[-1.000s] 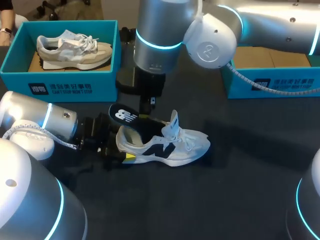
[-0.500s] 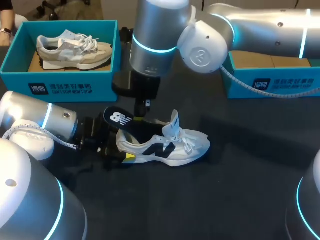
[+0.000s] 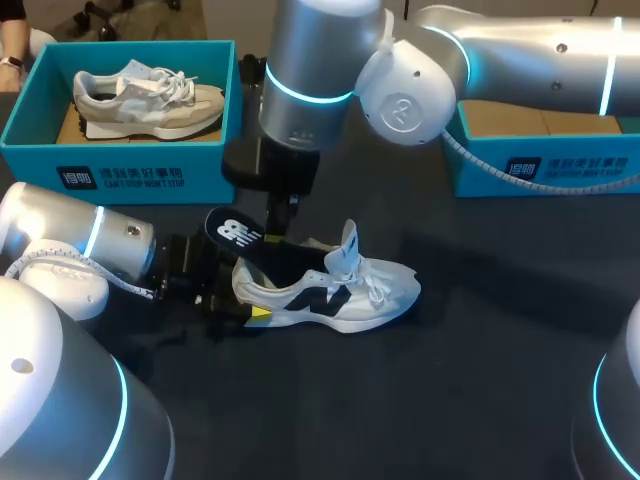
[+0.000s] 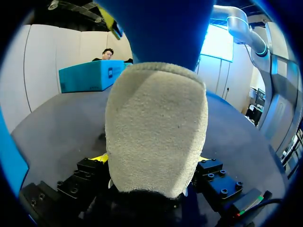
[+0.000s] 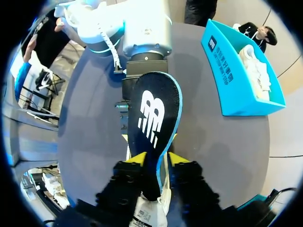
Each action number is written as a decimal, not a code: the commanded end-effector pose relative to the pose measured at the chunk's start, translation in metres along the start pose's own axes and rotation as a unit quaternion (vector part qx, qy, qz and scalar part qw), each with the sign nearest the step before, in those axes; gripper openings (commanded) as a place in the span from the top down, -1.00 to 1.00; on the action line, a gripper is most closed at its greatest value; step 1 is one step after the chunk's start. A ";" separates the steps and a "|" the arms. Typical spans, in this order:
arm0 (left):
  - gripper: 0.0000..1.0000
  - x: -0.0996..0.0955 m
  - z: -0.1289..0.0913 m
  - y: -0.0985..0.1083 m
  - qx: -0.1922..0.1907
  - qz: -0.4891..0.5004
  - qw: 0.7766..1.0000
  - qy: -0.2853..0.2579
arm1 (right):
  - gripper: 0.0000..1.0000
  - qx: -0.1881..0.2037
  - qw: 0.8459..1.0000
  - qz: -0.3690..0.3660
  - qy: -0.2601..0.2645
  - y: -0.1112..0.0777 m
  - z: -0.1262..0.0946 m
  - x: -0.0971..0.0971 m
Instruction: Take the shoe out of the shoebox, open the shoe tongue, remove and reinsert the insole, then place the shoe into the shoebox
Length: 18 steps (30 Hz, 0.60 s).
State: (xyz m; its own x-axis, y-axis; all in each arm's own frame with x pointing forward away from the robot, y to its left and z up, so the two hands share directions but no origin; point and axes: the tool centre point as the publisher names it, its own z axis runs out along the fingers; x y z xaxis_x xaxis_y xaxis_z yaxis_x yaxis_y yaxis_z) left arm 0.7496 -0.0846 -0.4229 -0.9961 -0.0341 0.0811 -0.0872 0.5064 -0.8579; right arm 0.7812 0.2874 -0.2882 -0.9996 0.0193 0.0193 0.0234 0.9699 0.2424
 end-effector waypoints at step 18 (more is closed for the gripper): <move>1.00 0.001 0.001 0.000 -0.002 0.000 1.000 -0.001 | -1.00 -0.024 0.999 0.026 -0.035 -0.011 -0.021 -0.001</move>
State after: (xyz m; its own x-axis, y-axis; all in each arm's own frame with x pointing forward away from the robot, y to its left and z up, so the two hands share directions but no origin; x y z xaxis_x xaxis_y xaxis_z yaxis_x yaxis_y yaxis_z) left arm 0.7496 -0.0846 -0.4229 -0.9961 -0.0341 0.0811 -0.0872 0.5065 -0.8578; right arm 0.7835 0.2715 -0.2673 -0.9958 0.0864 -0.0309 0.0739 0.9549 0.2876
